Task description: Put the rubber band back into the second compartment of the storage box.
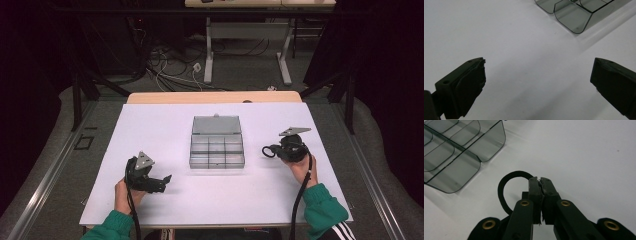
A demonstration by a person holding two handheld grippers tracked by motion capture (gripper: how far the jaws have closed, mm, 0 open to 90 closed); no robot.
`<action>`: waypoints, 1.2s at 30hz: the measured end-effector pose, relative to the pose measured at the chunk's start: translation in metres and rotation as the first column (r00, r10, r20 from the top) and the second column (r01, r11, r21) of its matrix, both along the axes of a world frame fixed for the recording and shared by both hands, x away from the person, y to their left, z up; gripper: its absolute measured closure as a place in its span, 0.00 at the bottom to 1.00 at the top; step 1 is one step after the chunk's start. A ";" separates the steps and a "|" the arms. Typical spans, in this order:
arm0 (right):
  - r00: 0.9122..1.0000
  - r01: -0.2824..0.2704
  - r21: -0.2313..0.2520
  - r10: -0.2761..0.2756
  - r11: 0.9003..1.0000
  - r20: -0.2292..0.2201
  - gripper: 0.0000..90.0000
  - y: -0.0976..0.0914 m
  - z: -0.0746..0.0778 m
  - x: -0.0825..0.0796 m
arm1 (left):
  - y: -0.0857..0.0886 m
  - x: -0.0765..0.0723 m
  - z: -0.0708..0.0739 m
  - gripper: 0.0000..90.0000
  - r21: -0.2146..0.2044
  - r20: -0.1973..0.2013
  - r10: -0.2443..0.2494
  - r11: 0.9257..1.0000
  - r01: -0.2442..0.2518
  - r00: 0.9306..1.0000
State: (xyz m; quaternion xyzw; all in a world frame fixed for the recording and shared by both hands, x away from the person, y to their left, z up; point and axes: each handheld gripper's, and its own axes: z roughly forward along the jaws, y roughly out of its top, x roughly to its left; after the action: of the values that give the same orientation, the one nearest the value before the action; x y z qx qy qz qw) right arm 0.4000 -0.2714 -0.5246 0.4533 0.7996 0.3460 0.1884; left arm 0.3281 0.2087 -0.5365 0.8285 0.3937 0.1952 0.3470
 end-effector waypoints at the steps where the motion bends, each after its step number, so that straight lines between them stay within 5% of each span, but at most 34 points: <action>1: 1.000 -0.005 0.005 0.005 1.000 -0.001 0.98 0.002 0.000 0.000 | 0.000 0.000 0.000 0.00 -0.001 0.000 0.000 1.000 0.000 1.000; 36: 0.994 -0.084 0.059 0.080 0.995 0.070 0.98 0.043 0.021 -0.002 | -0.007 -0.003 0.001 0.00 0.013 0.008 -0.013 1.000 0.013 1.000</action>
State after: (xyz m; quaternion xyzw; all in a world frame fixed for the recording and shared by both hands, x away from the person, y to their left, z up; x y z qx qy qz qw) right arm 0.3981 -0.2285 -0.5035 0.4137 0.7996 0.3932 0.1867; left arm 0.3255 0.2022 -0.5351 0.8324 0.3858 0.1990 0.3444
